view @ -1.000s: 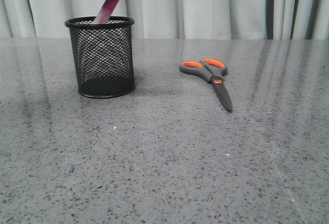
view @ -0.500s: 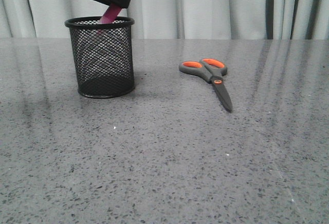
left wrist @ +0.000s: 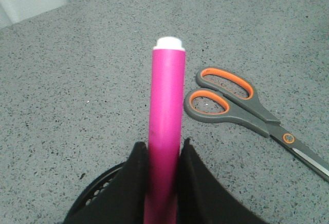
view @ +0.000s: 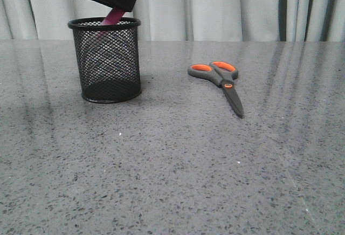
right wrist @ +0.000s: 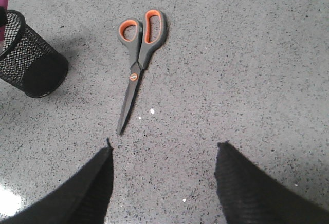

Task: Put pen and scissors into bin
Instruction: 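Carry the marker over the mesh cup and lower it inside, then open the left gripper and raise it away from the cup, then move the right gripper toward the grey-and-orange scissors, then lower the open right gripper over the scissors handles, then close the right gripper on the scissors and lift them, then carry the scissors over the mesh cup and lower blades inside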

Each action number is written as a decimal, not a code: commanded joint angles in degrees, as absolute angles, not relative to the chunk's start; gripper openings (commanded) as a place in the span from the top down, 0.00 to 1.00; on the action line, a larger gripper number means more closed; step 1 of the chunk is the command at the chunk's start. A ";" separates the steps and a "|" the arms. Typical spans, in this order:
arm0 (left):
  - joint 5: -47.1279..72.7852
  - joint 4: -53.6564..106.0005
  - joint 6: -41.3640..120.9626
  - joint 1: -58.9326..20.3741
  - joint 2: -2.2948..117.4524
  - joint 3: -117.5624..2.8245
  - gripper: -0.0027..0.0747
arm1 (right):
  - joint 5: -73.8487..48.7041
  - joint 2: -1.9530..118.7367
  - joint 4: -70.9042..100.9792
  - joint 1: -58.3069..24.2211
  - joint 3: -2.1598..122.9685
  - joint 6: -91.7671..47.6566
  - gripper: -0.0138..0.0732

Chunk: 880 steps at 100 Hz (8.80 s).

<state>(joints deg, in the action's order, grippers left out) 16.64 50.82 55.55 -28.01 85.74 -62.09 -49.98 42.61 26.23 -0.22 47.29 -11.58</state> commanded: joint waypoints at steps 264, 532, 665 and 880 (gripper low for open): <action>4.37 50.81 54.98 -11.90 40.06 -40.74 0.99 | -44.19 44.28 35.72 0.22 49.42 -14.81 0.39; 2.38 53.20 54.98 -11.90 38.55 -39.48 0.99 | -50.77 99.09 -6.74 -28.81 84.46 14.21 0.36; 2.49 53.20 54.98 -11.90 38.55 -39.48 0.99 | -47.14 101.33 -6.76 -27.68 84.46 16.89 0.36; 2.49 53.20 54.98 -11.90 38.55 -39.48 0.99 | 44.07 91.67 -9.80 -35.42 63.73 16.99 0.93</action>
